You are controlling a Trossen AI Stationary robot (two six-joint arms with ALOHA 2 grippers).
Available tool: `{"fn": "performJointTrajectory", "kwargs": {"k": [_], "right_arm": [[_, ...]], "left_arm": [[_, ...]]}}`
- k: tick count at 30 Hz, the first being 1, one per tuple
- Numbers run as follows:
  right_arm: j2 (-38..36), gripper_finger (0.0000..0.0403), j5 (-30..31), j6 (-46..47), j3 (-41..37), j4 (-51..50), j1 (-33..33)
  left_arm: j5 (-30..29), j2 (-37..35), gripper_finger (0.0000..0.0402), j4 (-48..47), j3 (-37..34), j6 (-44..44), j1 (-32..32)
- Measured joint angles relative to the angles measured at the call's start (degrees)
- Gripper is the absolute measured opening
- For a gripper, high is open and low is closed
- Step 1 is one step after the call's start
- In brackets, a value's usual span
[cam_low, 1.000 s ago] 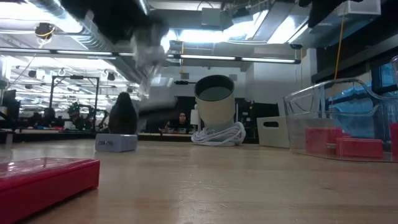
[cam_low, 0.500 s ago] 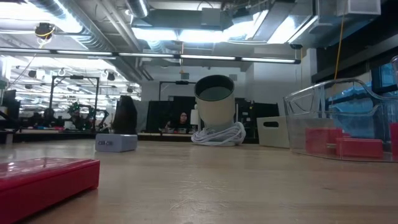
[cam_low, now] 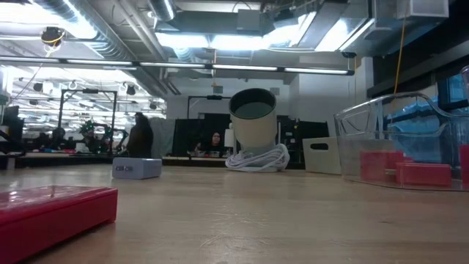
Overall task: Pick & Place Office items
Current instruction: Put the white hourglass into the bottom transparent bin
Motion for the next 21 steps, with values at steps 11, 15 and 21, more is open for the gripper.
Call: {"fn": "performJointTrajectory", "kwargs": {"k": [11,15,21], "right_arm": [[1.35,0.0333,-5.81,-1.36,0.0,9.98,-0.66],[1.37,0.0333,-5.74,-1.36,-0.02,10.76,-0.65],[1.37,0.0332,-5.54,-2.43,-0.02,12.11,-0.62]], "left_arm": [[8.61,0.13,0.0217,7.82,0.0,13.32,5.19],[13.78,0.13,0.0217,8.98,0.0,15.01,6.94],[16.52,0.13,0.0217,9.48,0.0,15.19,9.07]]}}
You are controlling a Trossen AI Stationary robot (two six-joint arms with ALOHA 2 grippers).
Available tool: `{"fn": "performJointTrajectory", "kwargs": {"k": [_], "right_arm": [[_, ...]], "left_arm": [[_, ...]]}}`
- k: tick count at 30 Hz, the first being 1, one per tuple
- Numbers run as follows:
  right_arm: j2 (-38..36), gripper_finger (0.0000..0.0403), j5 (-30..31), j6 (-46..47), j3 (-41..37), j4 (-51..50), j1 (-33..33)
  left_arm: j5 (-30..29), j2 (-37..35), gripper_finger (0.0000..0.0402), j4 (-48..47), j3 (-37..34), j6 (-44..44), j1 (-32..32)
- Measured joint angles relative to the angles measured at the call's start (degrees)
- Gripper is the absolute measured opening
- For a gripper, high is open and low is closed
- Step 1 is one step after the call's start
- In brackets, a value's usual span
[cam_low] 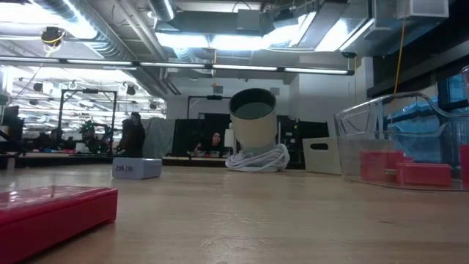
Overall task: Pick & Place Office items
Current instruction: Put the white hourglass into the bottom transparent bin
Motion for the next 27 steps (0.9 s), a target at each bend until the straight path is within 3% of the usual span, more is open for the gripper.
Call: {"fn": "performJointTrajectory", "kwargs": {"k": [6,17,27], "right_arm": [[0.0,0.0303,0.17,-0.23,0.0,1.34,0.0],[0.0,0.0212,0.31,-0.47,-0.04,1.98,-0.02],[-0.02,0.0224,2.99,-1.26,-0.04,2.17,0.11]], "left_arm": [[2.37,0.0,0.0217,0.02,0.0,-0.61,1.56],[5.27,0.0,0.0217,0.03,0.0,-0.72,4.14],[6.49,-0.02,0.0223,0.03,0.0,-0.66,4.45]]}}
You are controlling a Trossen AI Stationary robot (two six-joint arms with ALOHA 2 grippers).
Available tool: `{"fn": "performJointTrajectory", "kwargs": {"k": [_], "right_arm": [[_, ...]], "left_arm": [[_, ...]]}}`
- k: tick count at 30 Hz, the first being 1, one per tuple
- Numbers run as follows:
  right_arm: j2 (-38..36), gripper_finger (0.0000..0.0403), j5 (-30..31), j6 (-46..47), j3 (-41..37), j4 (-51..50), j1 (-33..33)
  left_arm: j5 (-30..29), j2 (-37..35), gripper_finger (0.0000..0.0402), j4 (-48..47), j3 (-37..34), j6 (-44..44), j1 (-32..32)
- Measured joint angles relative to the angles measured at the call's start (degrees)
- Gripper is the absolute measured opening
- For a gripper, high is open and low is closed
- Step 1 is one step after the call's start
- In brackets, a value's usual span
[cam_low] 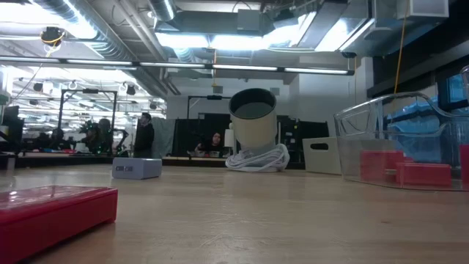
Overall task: Pick & Place Office items
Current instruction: Put the white hourglass into the bottom transparent bin
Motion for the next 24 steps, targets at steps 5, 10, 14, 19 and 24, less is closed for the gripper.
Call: {"fn": "performJointTrajectory", "kwargs": {"k": [5,10,14,19,24], "right_arm": [[0.0,0.0212,0.76,-0.15,-0.02,-0.24,0.0],[0.04,0.0212,1.27,0.04,-0.07,-0.41,-0.11],[0.04,0.0212,2.99,0.22,-0.07,-0.51,0.17],[-0.2,0.0212,4.21,1.7,-0.06,-3.52,-0.16],[-1.18,0.0212,8.19,6.05,-0.04,-10.5,-0.92]], "left_arm": [[-0.85,-0.02,0.024,0.21,0.0,0.1,0.05],[-2.55,-0.02,0.0246,0.04,0.0,0.08,0.07],[-6.32,-0.02,0.0247,-0.2,0.0,0.1,0.04],[-10.02,-0.02,0.0248,-0.24,0.0,0.56,-0.17],[-20.88,-0.02,0.0248,-1.69,0.0,-2.89,-0.19]]}}
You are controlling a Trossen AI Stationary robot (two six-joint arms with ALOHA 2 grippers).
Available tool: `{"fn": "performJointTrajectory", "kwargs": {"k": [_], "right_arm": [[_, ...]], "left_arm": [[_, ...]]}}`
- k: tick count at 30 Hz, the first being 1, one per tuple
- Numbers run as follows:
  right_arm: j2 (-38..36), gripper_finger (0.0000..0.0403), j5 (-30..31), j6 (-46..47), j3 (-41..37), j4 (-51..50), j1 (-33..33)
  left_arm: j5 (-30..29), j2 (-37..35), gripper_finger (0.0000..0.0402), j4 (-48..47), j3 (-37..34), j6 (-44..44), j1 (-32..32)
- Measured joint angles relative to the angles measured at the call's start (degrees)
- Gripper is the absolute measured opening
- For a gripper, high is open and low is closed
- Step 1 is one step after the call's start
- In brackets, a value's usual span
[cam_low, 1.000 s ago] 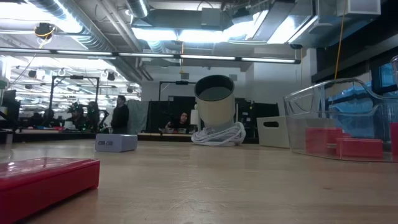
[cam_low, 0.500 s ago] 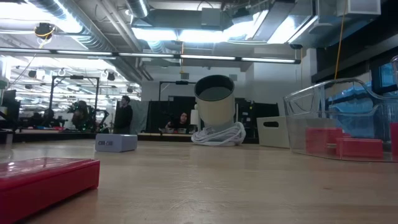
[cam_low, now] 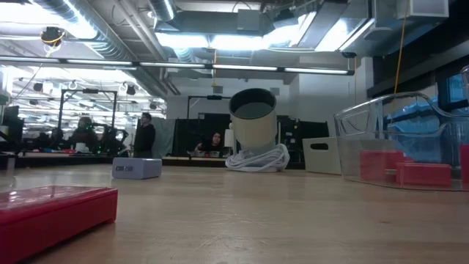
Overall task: Pick & Place Office items
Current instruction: Put the white hourglass into the bottom transparent bin
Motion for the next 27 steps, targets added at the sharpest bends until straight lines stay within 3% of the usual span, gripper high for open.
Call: {"fn": "performJointTrajectory", "kwargs": {"k": [4,12,20,24,27], "right_arm": [[-1.49,0.0212,4.06,3.3,0.0,-7.43,-1.09],[-4.71,0.0212,10.39,10.94,0.0,-22.55,-2.47],[-6.23,0.0212,7.83,31.48,0.0,-43.95,1.1],[-6.29,0.0212,4.62,41.63,0.0,-50.1,6.18],[-6.29,0.0212,4.54,50.32,0.0,-52.79,11.15]], "left_arm": [[-7.61,0.0,0.0248,-6.03,0.0,-6.53,0.62],[-11.68,0.0,0.0249,-12.81,0.0,-14.98,0.5],[-35.95,0.0,0.0249,-14.99,0.0,-22.34,-1.88],[-49.22,-0.02,0.0249,-26.55,0.0,-36.54,-4.22],[-49.45,-0.02,0.0249,-38.29,-0.01,-49.36,-5.96]]}}
